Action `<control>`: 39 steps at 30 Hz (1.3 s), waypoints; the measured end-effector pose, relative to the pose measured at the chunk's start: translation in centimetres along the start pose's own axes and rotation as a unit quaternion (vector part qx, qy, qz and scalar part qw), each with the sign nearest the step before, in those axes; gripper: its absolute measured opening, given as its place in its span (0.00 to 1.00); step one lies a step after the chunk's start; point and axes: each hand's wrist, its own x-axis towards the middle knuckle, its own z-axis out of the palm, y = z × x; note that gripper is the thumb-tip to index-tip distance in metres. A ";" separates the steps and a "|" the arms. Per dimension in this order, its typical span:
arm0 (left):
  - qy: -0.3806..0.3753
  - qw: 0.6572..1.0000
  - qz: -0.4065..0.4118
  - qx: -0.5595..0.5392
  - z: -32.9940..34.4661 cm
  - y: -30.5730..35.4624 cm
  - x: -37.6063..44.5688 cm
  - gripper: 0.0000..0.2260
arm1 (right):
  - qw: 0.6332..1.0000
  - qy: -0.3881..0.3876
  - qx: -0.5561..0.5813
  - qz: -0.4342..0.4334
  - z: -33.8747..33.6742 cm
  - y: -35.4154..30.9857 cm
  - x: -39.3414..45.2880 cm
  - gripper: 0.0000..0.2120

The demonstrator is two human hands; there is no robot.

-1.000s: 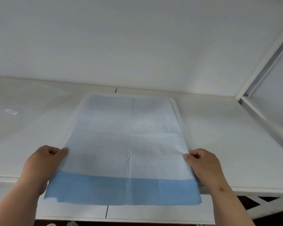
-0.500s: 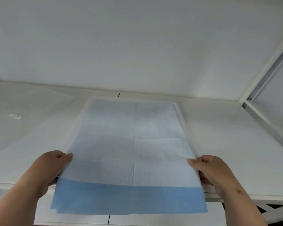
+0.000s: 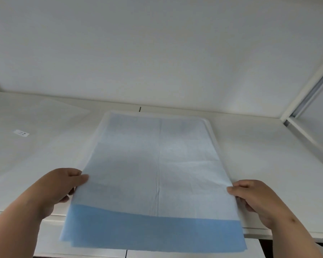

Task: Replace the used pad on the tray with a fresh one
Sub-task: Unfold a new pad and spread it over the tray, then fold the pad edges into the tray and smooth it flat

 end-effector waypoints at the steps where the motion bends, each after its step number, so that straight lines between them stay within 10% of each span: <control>1: 0.004 1.000 -0.001 -0.005 -0.2 0.1 0.1 0.06 | 1.000 -0.005 0.018 0.004 -0.1 0.0 0.2 0.10; 20: -0.056 0.960 0.003 -0.274 -0.9 5.3 1.2 0.10 | 0.938 -0.014 0.346 -0.024 -1.2 -4.4 1.7 0.07; 39: 0.095 0.928 0.047 -0.356 1.2 3.4 5.7 0.04 | 0.907 0.029 0.419 -0.037 1.5 -4.9 4.2 0.04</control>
